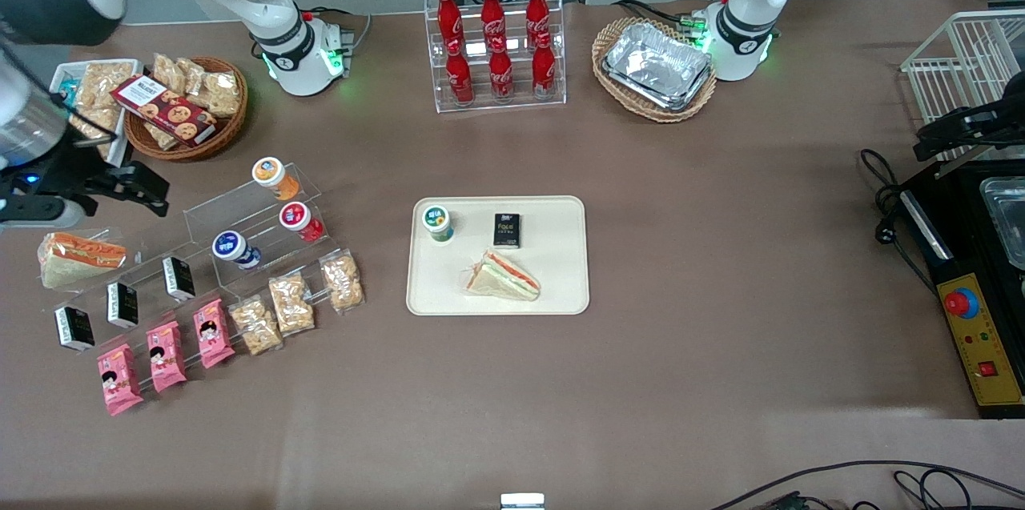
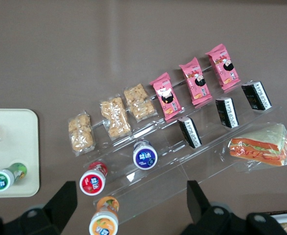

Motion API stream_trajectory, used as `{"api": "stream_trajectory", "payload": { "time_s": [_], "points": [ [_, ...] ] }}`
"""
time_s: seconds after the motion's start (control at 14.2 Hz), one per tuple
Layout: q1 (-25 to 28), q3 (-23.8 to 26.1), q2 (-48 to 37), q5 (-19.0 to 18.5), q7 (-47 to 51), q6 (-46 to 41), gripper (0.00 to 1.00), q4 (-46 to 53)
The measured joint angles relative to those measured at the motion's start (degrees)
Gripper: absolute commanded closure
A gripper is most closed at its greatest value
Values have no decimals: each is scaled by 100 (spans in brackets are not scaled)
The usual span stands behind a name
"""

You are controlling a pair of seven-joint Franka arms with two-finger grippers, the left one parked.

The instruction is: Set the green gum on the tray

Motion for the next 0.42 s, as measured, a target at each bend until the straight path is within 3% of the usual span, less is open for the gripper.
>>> {"api": "stream_trajectory", "payload": {
  "time_s": [0.42],
  "points": [
    [24, -338, 60, 241, -396, -398, 0, 1]
  ]
}}
